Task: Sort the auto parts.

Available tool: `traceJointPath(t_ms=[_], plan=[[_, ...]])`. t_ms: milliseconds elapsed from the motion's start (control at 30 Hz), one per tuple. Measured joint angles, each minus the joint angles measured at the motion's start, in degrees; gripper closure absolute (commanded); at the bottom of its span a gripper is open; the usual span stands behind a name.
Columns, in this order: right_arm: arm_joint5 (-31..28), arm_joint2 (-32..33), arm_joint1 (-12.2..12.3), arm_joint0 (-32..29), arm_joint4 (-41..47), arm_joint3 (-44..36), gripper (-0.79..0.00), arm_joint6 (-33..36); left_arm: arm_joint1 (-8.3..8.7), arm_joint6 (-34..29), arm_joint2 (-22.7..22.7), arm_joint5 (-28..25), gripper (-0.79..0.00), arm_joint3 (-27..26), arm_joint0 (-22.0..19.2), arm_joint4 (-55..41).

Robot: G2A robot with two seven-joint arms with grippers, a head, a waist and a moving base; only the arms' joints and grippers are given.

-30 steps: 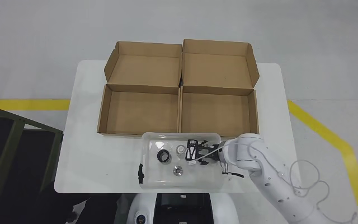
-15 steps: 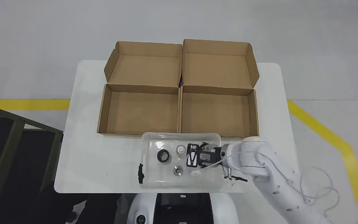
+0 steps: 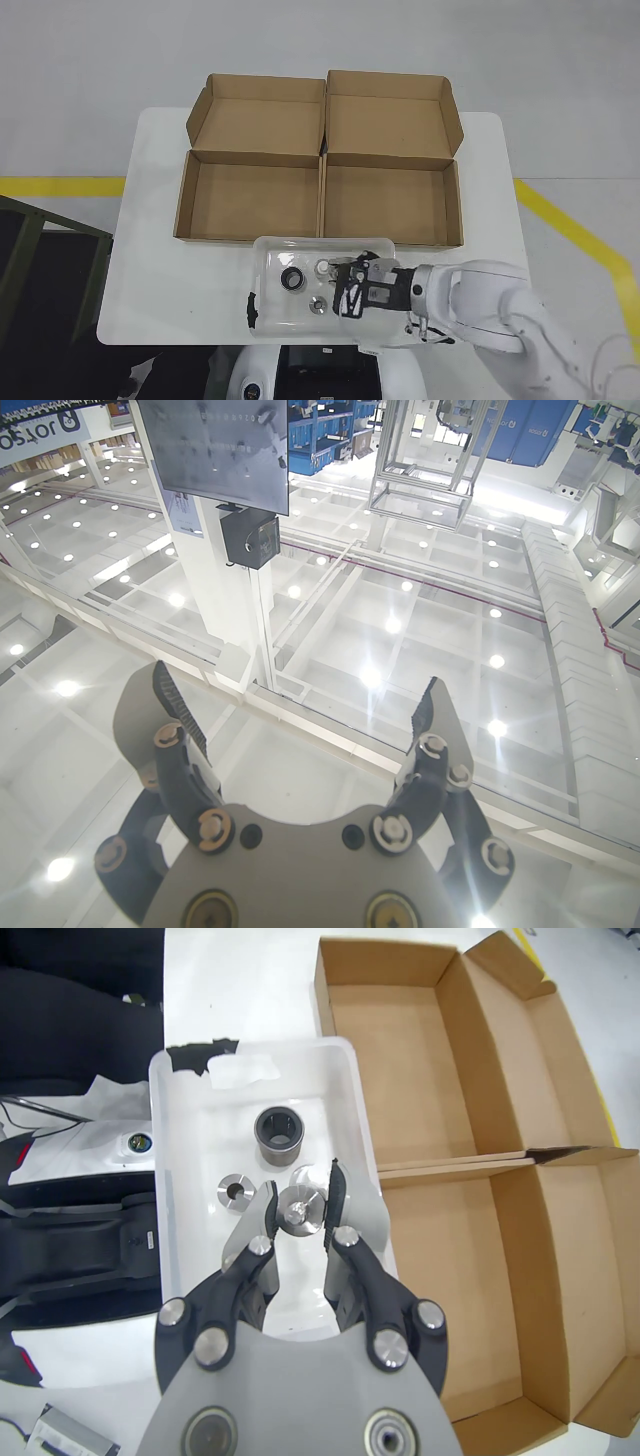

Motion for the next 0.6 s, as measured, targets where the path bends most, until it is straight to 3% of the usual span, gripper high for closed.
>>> traceJointPath(t_ms=[600], plan=[[5.0, 2.6, -0.7, -0.9, -12.1, 3.4, 0.000, -39.1, 0.00, 0.0, 0.0, 0.0, -0.785, 0.0, 0.0, 0.0]])
